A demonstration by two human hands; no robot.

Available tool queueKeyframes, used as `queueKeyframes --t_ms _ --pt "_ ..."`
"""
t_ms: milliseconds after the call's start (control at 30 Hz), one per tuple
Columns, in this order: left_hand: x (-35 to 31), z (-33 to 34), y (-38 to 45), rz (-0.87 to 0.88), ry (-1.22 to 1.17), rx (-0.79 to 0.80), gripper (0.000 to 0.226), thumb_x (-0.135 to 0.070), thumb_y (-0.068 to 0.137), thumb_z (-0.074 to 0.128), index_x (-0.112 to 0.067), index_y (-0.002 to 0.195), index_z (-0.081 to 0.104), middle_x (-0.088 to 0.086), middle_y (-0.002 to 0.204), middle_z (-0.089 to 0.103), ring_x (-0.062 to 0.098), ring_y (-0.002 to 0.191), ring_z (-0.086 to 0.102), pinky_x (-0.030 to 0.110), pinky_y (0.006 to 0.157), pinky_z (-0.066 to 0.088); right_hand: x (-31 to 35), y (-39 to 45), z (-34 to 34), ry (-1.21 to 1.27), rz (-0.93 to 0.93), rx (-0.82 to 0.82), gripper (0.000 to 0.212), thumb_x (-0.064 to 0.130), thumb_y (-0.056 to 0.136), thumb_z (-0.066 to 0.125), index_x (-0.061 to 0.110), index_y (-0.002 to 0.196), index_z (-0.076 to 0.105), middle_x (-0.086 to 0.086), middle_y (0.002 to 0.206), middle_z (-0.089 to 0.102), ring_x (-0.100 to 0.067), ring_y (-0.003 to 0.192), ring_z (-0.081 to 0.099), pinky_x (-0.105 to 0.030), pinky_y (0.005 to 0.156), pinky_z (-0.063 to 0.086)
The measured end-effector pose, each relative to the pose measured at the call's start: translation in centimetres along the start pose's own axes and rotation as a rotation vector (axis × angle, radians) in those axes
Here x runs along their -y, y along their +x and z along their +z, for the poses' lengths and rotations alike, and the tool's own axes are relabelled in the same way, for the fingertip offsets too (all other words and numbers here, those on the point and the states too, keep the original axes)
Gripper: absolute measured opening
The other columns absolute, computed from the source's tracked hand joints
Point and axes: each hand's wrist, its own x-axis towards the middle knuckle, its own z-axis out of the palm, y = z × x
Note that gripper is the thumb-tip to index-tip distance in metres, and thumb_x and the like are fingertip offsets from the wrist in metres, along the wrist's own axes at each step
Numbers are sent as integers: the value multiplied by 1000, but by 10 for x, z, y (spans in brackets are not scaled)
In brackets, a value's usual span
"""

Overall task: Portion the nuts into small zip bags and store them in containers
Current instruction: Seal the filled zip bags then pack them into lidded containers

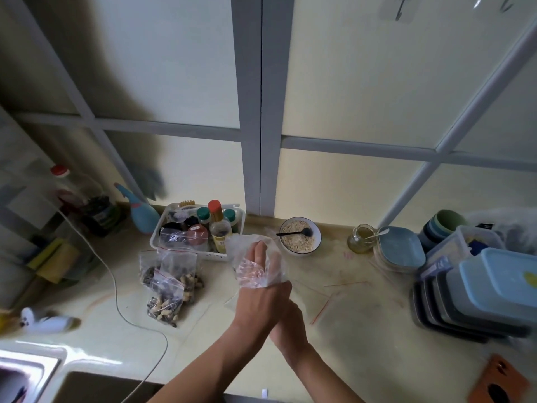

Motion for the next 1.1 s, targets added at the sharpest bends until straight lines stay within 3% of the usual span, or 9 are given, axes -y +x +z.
queueKeyframes --t_ms 133,200,267,433,567,700,800,933,1100 --pt "-6 -1 -6 39 -14 -45 51 -13 58 71 -5 108 65 22 131 52 38 127 43 40 103 40 7 -4 -6 349 260 85 26 10 95 60 36 97 62 8 92 69 -20 89 69 -39 82 60" --pt "-5 -1 -5 19 -18 -47 51 -14 59 70 -6 110 65 18 132 48 36 127 42 43 101 44 1 -1 -3 269 251 -10 19 16 95 63 30 107 66 7 98 71 -14 92 69 -34 86 58" --pt "-4 -3 -3 -12 -42 -52 48 -15 61 66 -7 108 63 15 131 45 35 125 43 44 101 43 -6 1 1 146 233 -54 19 20 95 64 19 113 67 3 101 73 -13 92 70 -23 82 54" --pt "-3 -8 -1 -136 -114 -115 49 -21 66 59 -10 113 57 12 128 44 30 117 41 38 93 39 5 7 -10 134 328 -92 8 17 98 58 14 96 65 -7 81 74 -28 81 70 -35 68 50" --pt "10 -4 -8 -401 -91 66 54 -35 85 57 -24 135 39 13 140 41 41 107 60 43 78 54 4 17 -19 85 351 -125 19 20 102 49 18 83 54 -5 73 69 -30 78 69 -31 62 37" --pt "50 1 -17 -510 -141 85 50 -54 85 42 -34 130 32 8 92 72 39 99 68 42 79 57 7 21 -24 115 382 -97 21 20 103 49 11 89 63 -11 79 72 -33 86 68 -37 67 41" --pt "84 5 -23 -601 -126 88 45 -48 87 49 -31 126 34 18 112 67 30 86 70 41 80 56 9 21 -25 136 387 -106 22 20 103 52 6 93 67 -16 81 71 -38 86 67 -38 64 42" --pt "117 15 -35 -626 31 480 60 -35 96 55 -13 147 31 17 149 36 30 130 44 33 97 42 11 22 -28 133 407 -72 25 22 104 48 6 90 63 -17 79 70 -39 84 66 -40 65 44" --pt "114 19 -42 -395 321 968 52 -34 88 61 -9 132 48 13 137 48 27 122 51 29 91 45 15 23 -34 104 444 -18 30 25 105 46 7 94 67 -16 87 73 -36 91 67 -38 68 43"
